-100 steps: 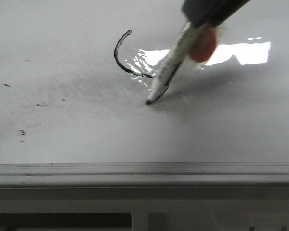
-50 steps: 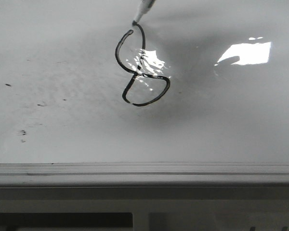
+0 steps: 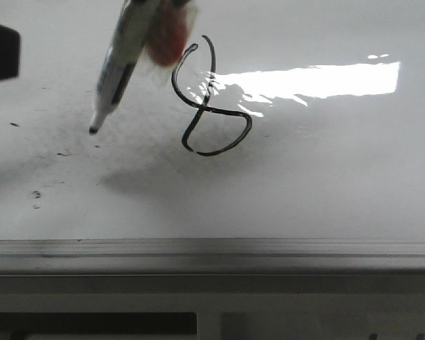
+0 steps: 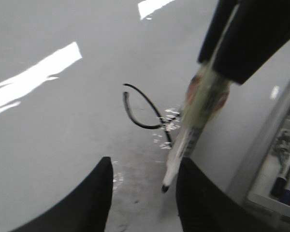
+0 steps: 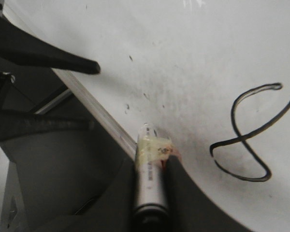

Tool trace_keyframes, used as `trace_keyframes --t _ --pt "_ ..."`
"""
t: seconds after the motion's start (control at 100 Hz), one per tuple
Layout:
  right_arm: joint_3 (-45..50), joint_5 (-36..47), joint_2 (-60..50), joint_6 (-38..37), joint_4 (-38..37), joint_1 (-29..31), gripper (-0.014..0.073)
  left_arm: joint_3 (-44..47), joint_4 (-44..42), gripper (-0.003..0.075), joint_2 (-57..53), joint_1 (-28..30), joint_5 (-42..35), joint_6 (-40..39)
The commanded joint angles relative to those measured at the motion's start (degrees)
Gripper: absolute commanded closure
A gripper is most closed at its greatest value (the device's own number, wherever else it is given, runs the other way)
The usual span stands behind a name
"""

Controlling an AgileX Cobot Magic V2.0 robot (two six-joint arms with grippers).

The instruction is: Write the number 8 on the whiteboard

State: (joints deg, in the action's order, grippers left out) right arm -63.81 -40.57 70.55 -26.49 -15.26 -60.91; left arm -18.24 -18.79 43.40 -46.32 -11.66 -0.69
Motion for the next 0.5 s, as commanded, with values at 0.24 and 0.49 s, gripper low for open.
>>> trace_keyframes --t 0.24,0.49 --pt "-1.83 3.80 -0.35 0.00 3.26 -0.12 0.0645 -1.83 0.22 0.0428 6.97 -4.29 -8.50 -0.82" --pt "-1.83 4.41 -0.43 0.00 6.68 -0.12 0.0645 -1.83 3.22 0.0482 7.64 -4.29 -8.53 -0.82"
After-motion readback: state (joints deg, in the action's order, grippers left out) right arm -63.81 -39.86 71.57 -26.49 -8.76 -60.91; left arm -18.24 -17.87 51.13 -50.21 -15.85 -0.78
